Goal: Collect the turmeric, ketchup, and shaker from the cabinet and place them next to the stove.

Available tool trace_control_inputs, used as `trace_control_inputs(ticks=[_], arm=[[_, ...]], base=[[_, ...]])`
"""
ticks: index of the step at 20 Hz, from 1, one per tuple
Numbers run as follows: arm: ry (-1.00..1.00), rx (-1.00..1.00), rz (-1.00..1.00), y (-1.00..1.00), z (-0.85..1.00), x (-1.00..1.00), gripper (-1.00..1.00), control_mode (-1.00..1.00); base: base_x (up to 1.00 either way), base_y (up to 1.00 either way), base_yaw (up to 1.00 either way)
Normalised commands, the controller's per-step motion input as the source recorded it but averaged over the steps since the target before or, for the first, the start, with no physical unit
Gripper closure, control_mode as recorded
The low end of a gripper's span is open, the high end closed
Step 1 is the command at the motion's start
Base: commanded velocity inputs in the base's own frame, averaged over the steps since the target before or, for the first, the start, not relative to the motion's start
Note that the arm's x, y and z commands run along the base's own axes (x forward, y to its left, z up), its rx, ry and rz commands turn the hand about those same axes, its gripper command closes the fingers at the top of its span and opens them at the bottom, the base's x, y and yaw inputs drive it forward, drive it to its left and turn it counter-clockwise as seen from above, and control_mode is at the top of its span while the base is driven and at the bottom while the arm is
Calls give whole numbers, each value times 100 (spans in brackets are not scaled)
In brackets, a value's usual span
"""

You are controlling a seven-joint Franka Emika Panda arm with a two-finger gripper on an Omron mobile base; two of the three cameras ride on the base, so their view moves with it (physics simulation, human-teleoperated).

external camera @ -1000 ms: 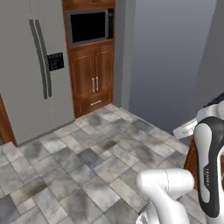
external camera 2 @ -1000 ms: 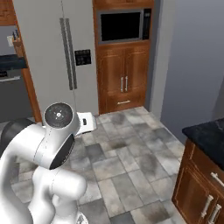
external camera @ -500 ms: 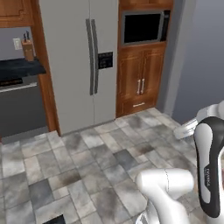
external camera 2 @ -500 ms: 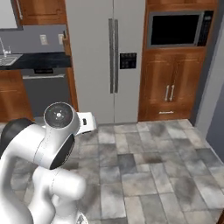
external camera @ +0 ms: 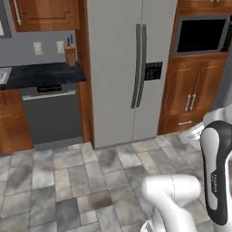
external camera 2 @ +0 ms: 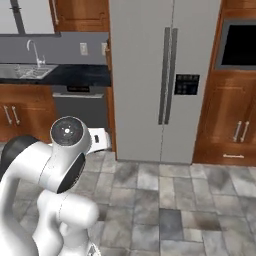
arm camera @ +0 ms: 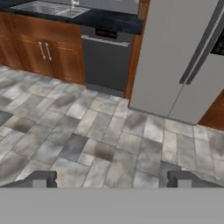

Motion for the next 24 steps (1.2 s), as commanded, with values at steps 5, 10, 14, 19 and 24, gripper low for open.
trace_control_inputs(ticks=[5,10,14,19,24], arm=[[0,0,0,0,0,0,-100,100],[0,0,0,0,0,0,-100,100],[0,0,0,0,0,0,-100,100],[0,0,0,0,0,0,-100,100],[0,0,0,0,0,0,-100,100]], base=[[61,16,41],[36,20,50],[28,29,52],[41,27,50],[83,3,45]])
